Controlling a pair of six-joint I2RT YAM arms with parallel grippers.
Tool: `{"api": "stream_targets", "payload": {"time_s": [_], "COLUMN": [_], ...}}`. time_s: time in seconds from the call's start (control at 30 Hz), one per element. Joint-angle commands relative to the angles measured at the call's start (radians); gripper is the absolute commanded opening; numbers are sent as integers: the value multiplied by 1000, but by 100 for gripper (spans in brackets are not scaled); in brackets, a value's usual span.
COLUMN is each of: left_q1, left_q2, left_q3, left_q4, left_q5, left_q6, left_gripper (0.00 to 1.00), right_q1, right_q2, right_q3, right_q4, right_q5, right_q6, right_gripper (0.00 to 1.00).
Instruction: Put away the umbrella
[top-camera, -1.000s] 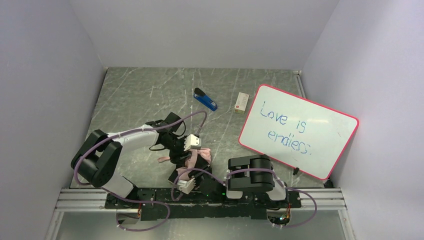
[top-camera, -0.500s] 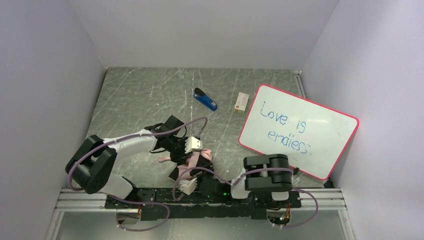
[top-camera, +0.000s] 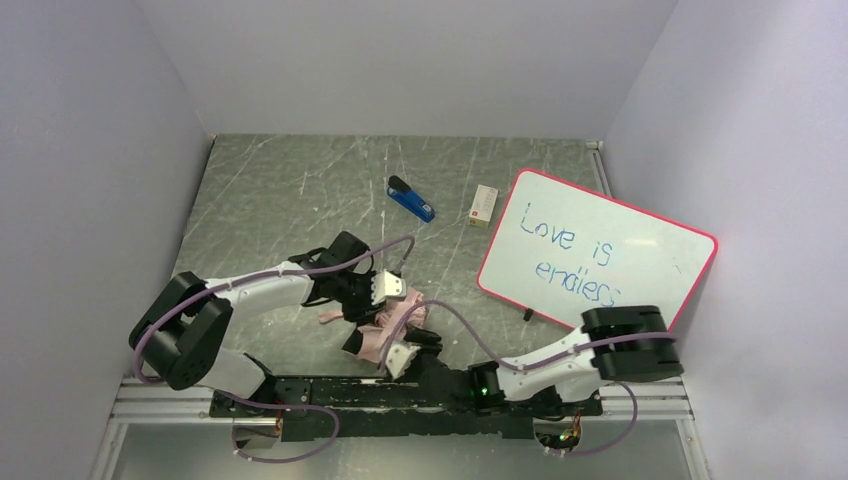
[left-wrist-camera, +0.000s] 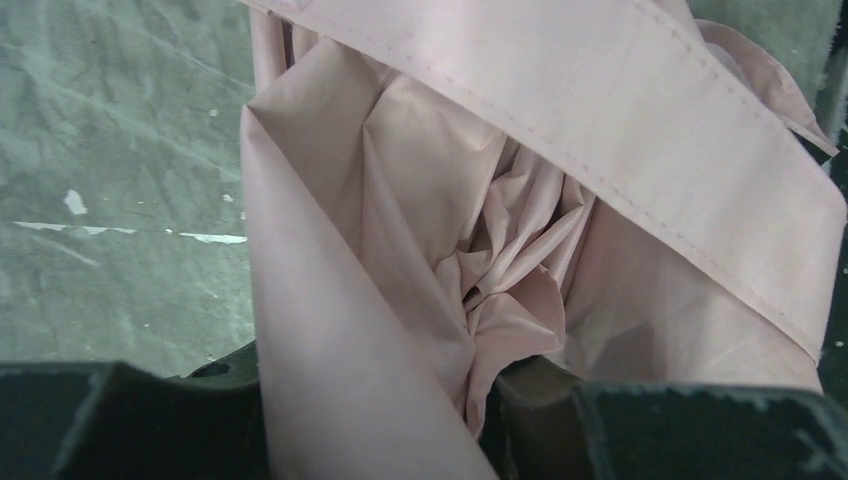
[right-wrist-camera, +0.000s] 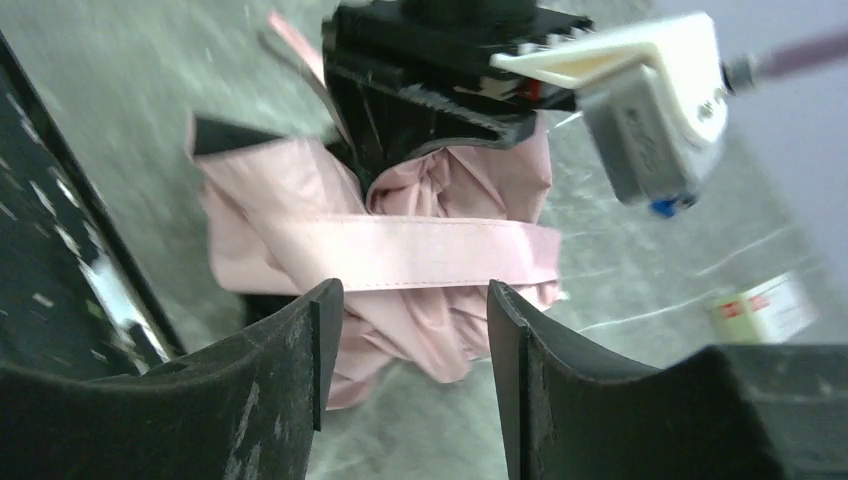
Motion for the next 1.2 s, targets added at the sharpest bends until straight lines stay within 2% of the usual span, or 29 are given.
{"api": "stream_targets", "payload": {"time_s": [0.0, 0.1, 0.27, 0.43, 0.6, 0.77, 1.0, 1.07, 1.17], "left_q1": [44, 54, 56, 56, 56, 56, 56, 56, 56], "left_q2": [68, 57, 39, 24, 22, 11, 12, 11, 13], "left_q3": [-59, -63, -74, -89, -87, -92, -90, -89, -90], "left_q4": [115, 129, 148, 166, 164, 161, 156, 155, 155], "left_q5": [-244, -255, -281, -302, -301, -294, -292, -293, -294], "left_q6": [53, 50, 50, 57, 52, 49, 49, 50, 51], "left_gripper": [5, 5, 5, 5, 5, 5, 5, 5, 5], "right_q1": [41, 9, -175, -330, -460, -518, -547, -555, -557], "right_q2": [-121, -186, -306, -394, -367, -278, -181, -142, -116], "right_q3": [-44, -78, -164, -225, -206, -145, -125, -87, -93], "right_q4": [-32, -34, -32, 39, 91, 92, 141, 67, 90], "right_q5": [31, 16, -158, -236, -376, -436, -492, -512, -518], "right_q6": [433, 633, 962, 1131, 1234, 1293, 1390, 1413, 1434], "right_gripper": [58, 58, 62, 63, 63, 62, 61, 59, 59]}}
